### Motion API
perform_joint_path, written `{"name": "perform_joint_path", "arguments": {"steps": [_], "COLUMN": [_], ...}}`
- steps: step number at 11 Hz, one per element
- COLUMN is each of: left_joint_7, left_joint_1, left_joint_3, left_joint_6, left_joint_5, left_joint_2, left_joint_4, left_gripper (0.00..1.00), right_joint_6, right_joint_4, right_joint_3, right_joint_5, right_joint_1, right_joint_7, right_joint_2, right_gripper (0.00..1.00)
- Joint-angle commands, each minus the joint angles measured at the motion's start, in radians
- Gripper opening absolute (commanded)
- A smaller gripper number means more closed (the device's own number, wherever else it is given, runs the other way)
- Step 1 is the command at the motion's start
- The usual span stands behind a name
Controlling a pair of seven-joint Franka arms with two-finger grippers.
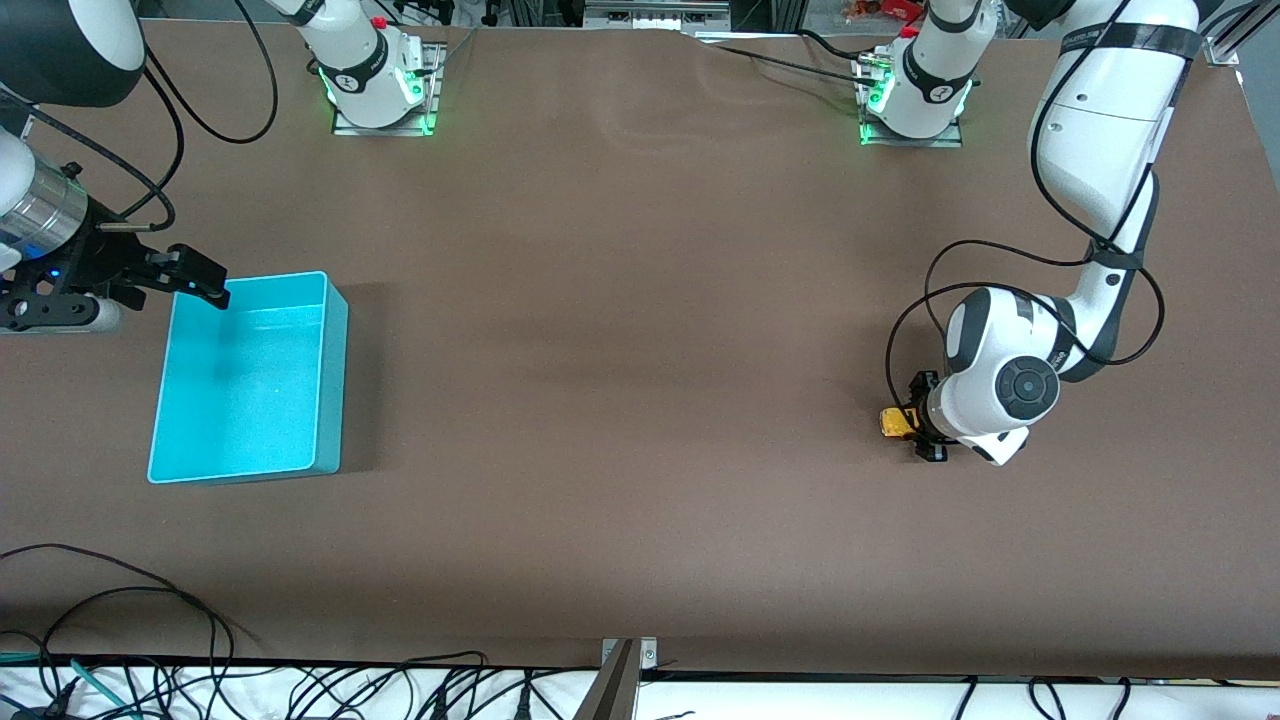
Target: Wind up and store yellow beetle car
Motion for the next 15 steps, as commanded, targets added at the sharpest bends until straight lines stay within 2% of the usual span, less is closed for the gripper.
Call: {"name": "perform_joint_path", "arguments": {"steps": [1, 15], "left_joint_7": [0.007, 0.239], "left_joint_1": [0.043, 0.141], "left_joint_3": [0.01, 0.008], "left_joint_6": [0.091, 0.088], "left_joint_5": [0.083, 0.109], "left_joint_2": [0.118, 0.133], "left_joint_4": [0.029, 0.02], "left_gripper": [0.0, 0.0], "right_joint_6": [-0.015, -0.015], "right_joint_4": [0.016, 0.016], "right_joint_3": [0.001, 0.001], "right_joint_5": [0.0, 0.0], "right_joint_1": [0.0, 0.0], "right_joint_7": [-0.009, -0.009], "right_joint_2": [0.001, 0.001], "right_gripper": [1.0, 1.0]}}
